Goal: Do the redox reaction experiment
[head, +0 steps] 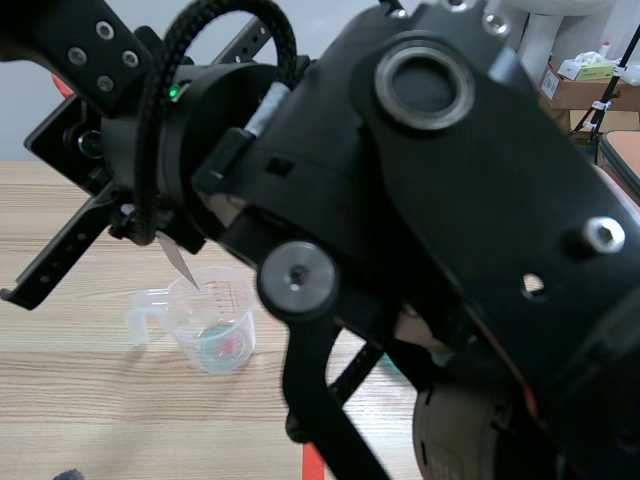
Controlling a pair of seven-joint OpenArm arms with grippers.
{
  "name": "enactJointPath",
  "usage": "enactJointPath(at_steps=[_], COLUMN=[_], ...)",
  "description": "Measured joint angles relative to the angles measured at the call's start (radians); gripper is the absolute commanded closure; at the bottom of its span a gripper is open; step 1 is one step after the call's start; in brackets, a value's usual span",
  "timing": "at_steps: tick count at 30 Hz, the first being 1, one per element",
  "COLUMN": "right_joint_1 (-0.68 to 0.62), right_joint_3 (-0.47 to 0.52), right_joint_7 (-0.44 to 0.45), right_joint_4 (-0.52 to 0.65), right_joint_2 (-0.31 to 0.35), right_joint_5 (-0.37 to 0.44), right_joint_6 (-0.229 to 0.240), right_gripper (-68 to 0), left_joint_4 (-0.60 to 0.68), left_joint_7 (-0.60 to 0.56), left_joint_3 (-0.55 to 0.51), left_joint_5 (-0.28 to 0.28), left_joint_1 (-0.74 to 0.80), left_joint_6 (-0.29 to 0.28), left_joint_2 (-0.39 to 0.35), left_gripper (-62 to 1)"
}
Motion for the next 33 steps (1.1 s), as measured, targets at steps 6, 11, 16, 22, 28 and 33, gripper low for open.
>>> enactJointPath(at_steps=[6, 11, 16, 22, 28, 33], right_joint_1=[0.069, 0.095, 0.095, 0.095, 0.095, 0.095], right_joint_3=[0.0, 0.0, 0.0, 0.0, 0.0, 0.0], right_joint_7=[-0.044, -0.09, -0.108, -0.111, -0.111, -0.111], right_joint_4=[-0.001, -0.001, -0.001, -0.001, -0.001, -0.001], right_joint_2=[0.0, 0.0, 0.0, 0.0, 0.0, 0.0], right_joint_5=[0.081, 0.097, 0.097, 0.111, 0.111, 0.111], right_joint_6=[0.007, 0.02, 0.041, 0.041, 0.041, 0.041], right_gripper=[-0.6, -0.6, -0.6, -0.6, -0.6, -0.6], left_joint_4=[0.0, 0.0, 0.0, 0.0, 0.0, 0.0], left_joint_7=[0.0, 0.0, 0.0, 0.0, 0.0, 0.0], left_joint_3=[0.0, 0.0, 0.0, 0.0, 0.0, 0.0], left_joint_5=[0.0, 0.0, 0.0, 0.0, 0.0, 0.0], left_joint_1=[0.0, 0.0, 0.0, 0.0, 0.0, 0.0], left_joint_6=[0.0, 0.0, 0.0, 0.0, 0.0, 0.0], left_joint_2=[0.0, 0.0, 0.0, 0.0, 0.0, 0.0], left_gripper=[-62.3, -62.3, -62.3, -62.3, -62.3, -62.3])
